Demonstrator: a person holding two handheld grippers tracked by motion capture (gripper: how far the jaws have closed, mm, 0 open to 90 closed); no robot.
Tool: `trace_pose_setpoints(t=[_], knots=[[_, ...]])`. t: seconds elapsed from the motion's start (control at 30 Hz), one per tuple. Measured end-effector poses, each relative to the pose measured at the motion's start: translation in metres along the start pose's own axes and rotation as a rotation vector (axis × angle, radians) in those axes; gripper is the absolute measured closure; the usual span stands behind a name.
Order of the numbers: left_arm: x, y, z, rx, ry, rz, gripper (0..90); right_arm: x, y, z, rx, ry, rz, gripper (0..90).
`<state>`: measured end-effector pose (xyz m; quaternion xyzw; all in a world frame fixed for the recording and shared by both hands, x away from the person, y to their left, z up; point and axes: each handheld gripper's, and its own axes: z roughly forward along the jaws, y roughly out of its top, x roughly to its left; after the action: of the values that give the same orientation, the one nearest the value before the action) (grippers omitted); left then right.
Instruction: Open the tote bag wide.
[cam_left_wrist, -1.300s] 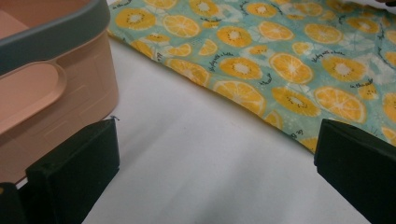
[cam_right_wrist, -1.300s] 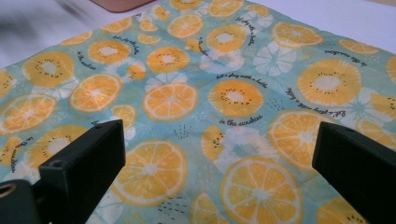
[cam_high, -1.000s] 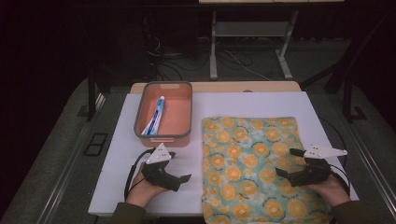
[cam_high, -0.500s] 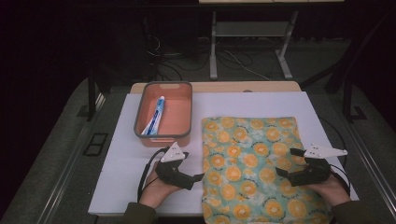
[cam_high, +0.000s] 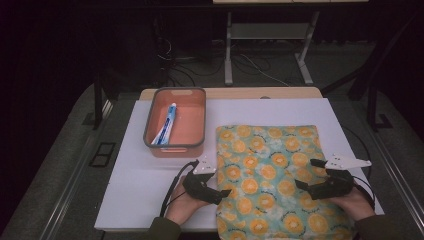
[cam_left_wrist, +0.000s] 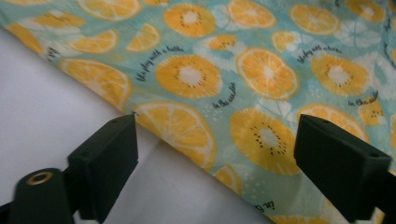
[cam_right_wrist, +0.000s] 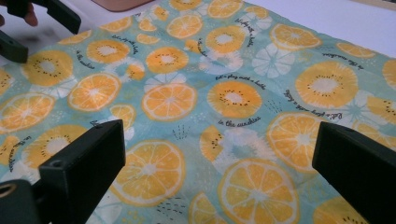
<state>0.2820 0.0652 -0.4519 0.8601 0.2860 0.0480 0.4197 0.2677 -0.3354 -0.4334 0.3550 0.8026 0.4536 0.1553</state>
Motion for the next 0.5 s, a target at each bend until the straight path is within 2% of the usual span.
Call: trace_pose_setpoints(t=[0.1, 0.17, 0.2, 0.23, 0.27, 0.33, 0.37, 0.47, 0.5], knots=[[-0.0026, -0.001, 0.0049, 0.026, 0.0, 0.024, 20.2, -0.0002, 0.0, 0.0, -0.001, -0.001, 0.001, 2.4], [-0.0042, -0.0014, 0.0045, 0.025, 0.025, 0.043, 22.8, -0.0002, 0.0, 0.0, -0.001, -0.001, 0.001, 2.4], [-0.0044, -0.0015, 0.0039, 0.024, 0.035, 0.05, 32.6, -0.0002, 0.0, 0.0001, 0.001, -0.002, 0.001, 2.4], [-0.0047, -0.0017, 0.0035, 0.023, 0.041, 0.06, 32.6, -0.0002, 0.0, 0.0001, 0.001, -0.002, 0.001, 2.4], [-0.0053, -0.0018, 0.0034, 0.023, 0.049, 0.068, 37.8, -0.0002, 0.0, 0.0002, 0.001, -0.002, 0.0, 2.4], [-0.0068, -0.0015, 0.0032, 0.025, 0.071, 0.079, 53.9, -0.0001, 0.0, 0.0003, 0.001, -0.001, -0.003, 2.4], [-0.007, -0.0013, 0.003, 0.025, 0.076, 0.089, 53.9, -0.0001, 0.0, 0.0003, 0.001, -0.001, -0.003, 2.4], [-0.0075, -0.0012, 0.0032, 0.02, 0.062, 0.103, 71.4, -0.0001, 0.0, 0.0001, 0.0, -0.001, 0.0, 2.4], [-0.0072, -0.0012, 0.0034, 0.02, 0.055, 0.106, 82.1, -0.0002, 0.0, 0.0001, 0.0, 0.0, 0.001, 2.4]])
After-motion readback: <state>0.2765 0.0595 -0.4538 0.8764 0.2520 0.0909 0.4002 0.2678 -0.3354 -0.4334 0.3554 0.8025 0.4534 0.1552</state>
